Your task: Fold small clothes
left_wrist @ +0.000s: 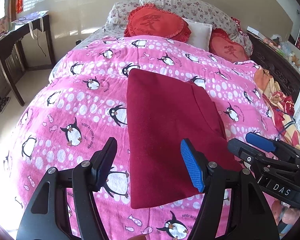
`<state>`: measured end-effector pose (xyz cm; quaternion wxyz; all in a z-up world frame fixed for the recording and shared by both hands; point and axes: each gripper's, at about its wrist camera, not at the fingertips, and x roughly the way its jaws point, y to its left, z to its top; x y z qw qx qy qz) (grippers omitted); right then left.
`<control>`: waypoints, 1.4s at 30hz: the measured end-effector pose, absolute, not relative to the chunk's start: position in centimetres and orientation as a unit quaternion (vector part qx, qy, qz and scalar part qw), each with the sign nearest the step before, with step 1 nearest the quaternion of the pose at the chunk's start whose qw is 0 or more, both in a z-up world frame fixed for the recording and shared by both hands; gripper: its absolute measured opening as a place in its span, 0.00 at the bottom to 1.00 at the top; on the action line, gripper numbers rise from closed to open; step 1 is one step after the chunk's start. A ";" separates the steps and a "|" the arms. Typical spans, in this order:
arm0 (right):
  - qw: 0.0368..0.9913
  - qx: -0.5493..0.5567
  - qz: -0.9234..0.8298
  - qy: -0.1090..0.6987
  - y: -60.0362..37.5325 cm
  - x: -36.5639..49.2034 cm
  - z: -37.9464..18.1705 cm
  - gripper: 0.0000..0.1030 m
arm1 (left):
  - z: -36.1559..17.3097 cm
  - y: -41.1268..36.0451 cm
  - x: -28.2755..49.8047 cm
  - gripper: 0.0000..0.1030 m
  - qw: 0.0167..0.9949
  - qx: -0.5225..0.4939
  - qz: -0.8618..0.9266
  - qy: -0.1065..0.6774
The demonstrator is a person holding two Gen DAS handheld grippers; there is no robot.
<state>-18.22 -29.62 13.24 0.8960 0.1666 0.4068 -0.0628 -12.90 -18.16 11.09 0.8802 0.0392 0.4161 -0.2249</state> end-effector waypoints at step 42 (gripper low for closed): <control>0.884 0.173 -0.056 0.431 -29.2 -17.1 12.0 0.61 | 10.2 -18.6 -12.0 0.64 0.876 0.052 -0.220 0.427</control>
